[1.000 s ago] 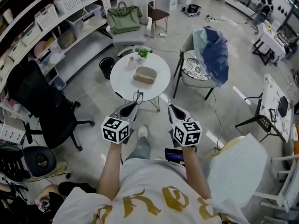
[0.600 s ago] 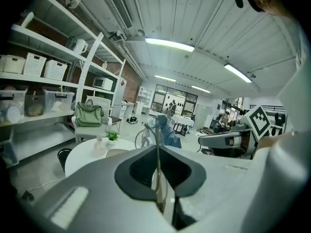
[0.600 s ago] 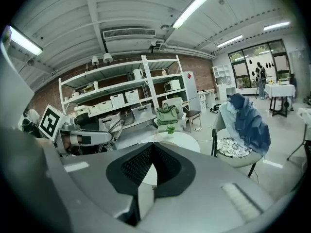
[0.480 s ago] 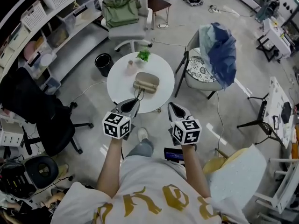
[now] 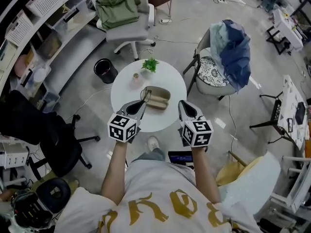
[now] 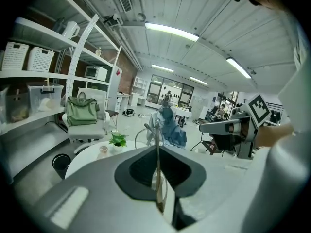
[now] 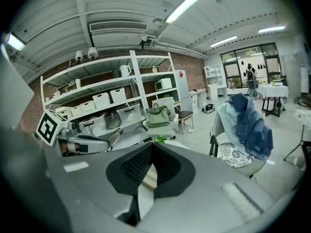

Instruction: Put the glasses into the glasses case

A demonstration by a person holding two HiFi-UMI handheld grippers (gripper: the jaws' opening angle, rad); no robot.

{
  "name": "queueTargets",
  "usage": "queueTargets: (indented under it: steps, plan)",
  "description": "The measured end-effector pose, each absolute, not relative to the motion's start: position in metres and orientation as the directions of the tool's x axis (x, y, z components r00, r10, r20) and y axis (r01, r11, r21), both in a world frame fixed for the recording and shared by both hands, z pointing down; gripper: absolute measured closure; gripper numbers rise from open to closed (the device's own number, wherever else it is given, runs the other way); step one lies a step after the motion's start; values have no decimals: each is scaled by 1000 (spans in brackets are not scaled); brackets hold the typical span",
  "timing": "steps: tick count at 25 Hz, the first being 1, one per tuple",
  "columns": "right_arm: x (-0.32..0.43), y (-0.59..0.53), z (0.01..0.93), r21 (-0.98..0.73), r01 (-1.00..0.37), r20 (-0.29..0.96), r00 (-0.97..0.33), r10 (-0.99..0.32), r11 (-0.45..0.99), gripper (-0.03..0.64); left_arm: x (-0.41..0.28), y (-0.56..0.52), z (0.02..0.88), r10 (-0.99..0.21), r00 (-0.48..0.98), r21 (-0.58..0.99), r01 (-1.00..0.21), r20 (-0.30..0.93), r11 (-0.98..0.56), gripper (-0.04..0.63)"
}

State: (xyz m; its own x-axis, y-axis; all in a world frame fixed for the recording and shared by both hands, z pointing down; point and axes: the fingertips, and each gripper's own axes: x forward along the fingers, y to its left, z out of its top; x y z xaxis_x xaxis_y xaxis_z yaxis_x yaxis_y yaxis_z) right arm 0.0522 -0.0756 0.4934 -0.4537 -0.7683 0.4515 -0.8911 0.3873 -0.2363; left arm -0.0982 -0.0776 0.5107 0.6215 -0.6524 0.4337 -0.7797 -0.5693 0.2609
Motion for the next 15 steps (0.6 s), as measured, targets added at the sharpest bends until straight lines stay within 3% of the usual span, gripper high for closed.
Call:
queueTargets:
  steps: [8, 15]
  plan:
    - [63, -95, 488, -134, -937, 446, -347, -825, 322, 594, -93, -105, 518, -613, 670, 290, -738, 418, -609, 579]
    - [64, -107, 489, -149, -930, 439, -366, -820, 336, 594, -75, -118, 505, -593, 698, 269, -709, 402, -652, 578]
